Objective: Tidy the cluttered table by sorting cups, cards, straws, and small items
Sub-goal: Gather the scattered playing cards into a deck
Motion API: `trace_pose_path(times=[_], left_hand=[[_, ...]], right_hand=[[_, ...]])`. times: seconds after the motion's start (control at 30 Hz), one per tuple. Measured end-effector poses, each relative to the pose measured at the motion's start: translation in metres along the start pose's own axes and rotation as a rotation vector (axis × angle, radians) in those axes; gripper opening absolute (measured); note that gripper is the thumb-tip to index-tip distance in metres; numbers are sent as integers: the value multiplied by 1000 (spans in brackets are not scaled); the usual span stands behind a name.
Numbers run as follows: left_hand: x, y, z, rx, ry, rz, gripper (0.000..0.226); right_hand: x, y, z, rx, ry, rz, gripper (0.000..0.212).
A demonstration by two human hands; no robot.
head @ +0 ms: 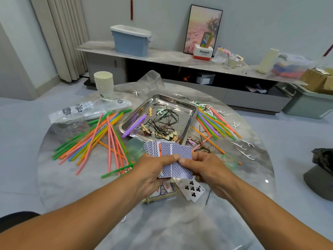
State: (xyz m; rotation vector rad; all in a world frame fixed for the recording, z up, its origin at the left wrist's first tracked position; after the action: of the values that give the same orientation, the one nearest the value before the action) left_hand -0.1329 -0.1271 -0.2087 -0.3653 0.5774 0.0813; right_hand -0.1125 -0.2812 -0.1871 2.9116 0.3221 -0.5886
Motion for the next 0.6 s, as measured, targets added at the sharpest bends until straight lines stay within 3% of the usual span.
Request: trace_pose_path(times=[0.27,0.4,0.47,0.6], left_hand=[[2,3,-1,-16,-5,42,29],[4,11,0,-49,4,114,31],[4,12,2,-69,7,113,32],[0,8,8,-90,-6,48,31]], right_hand=[[7,12,4,106,-75,12,25],[7,24,-15,226,216,143,14],[4,27,-27,139,378,136,25],[3,10,-19,43,337,-9,35]])
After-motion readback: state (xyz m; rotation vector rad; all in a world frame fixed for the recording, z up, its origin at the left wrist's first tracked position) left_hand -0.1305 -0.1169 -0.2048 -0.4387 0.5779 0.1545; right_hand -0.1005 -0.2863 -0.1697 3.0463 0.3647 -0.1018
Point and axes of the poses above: each hand's wrist, its own x-axis towards the middle knuckle, its own y-axis out of the back of the hand, z = x × y, the point moved 5 cm from there along x, towards the middle knuckle, and after that the axes turned 7 degrees about x, right-handed, at the moved point
